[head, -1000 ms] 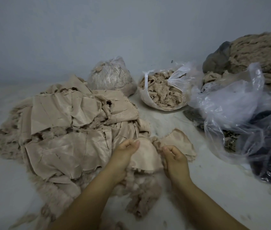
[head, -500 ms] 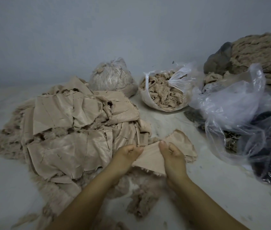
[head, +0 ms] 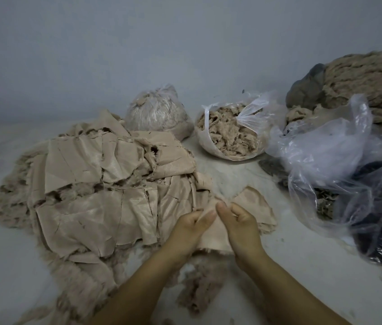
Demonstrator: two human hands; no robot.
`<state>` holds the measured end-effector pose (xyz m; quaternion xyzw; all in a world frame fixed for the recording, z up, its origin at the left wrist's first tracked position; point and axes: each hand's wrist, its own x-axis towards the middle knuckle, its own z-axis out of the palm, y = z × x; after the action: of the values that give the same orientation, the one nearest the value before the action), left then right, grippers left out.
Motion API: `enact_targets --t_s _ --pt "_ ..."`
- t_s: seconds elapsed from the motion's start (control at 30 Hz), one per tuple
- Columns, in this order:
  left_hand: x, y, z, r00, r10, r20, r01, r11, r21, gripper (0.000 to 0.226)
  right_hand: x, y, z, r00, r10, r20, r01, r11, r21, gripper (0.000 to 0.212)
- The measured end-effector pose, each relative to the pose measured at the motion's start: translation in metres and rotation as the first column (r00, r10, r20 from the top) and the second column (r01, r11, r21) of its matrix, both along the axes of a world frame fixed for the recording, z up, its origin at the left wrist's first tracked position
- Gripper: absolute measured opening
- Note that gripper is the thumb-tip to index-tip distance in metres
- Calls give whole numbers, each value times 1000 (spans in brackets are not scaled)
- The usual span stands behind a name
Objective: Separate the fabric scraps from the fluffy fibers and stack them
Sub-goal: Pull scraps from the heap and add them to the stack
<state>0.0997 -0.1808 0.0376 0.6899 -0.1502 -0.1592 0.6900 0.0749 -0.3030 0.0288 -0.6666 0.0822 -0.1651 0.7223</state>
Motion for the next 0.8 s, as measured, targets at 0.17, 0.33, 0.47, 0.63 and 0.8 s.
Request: enact_targets --t_s 0.17,0.33,0.47,0.63,0.8 --pt "12 -9 3 985 167 53 -170 983 69 24 15 -44 -10 982 -184 -33 177 970 -167 35" --pt "37 -38 16 978 205 -30 -205 979 23 17 47 -84 3 946 -323 -33 280 865 -417 41" --pt "44 -33 4 978 152 -145 -144 987 66 10 51 -107 7 907 -392 -156 174 684 -708 38" --pt "40 15 -10 988 46 145 -99 919 381 18 16 -74 -12 993 -116 37 102 629 -771 13" --pt "26 49 -9 957 -275 92 166 780 603 23 -11 -29 -36 843 500 -199 -424 390 -817 38"
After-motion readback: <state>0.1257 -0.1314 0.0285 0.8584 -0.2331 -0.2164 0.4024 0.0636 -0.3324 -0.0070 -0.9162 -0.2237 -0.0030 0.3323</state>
